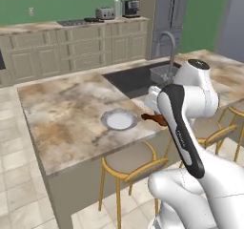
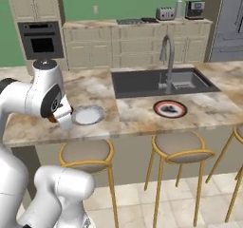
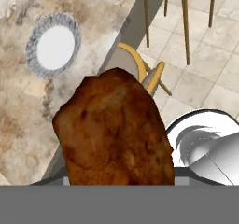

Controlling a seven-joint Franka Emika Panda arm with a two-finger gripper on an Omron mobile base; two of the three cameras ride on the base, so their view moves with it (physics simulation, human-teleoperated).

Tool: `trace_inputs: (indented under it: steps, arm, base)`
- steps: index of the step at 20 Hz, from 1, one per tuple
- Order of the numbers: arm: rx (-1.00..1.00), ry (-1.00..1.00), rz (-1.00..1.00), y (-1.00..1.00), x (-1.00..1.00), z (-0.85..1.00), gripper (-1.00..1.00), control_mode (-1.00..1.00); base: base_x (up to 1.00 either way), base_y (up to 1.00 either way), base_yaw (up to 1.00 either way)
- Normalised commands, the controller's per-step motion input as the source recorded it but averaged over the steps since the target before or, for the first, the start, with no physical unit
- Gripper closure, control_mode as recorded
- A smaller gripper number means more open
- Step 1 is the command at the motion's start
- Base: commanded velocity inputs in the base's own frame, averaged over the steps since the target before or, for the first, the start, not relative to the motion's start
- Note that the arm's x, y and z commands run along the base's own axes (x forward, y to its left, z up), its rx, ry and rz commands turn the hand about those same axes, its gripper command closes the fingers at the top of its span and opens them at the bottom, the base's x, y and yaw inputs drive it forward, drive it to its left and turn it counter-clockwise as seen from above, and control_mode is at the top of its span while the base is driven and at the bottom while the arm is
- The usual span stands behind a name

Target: Take the chicken drumsticks from the pan and place one on each plate on the dining counter.

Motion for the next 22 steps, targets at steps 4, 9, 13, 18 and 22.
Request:
trace_inputs:
  steps: [4,9,13,18,22]
  arm:
    - [0.00,0.00,0.00,0.00,0.00,0.00,1.00,1.00]
    - [0.00,0.00,0.09,-0.03,0.04,-0.04,1.00,-1.00]
    - [0.00,0.00,0.25,-0.03,0.57,-0.12,1.00,-1.00]
    - [0.00,0.11,0.05,-0.02,0.81,-0.03,1.00,-1.00]
    - [0.00,0.32,0.00,0.00,0.52,-0.18,1.00,-1.00]
  base:
    - [0.55,-0.36,0.42]
    - [0.19,-0.21,0.35]
    - [0.00,0.00,0.00]
    - [0.00,0.00,0.00]
    - [0.00,0.00,0.00]
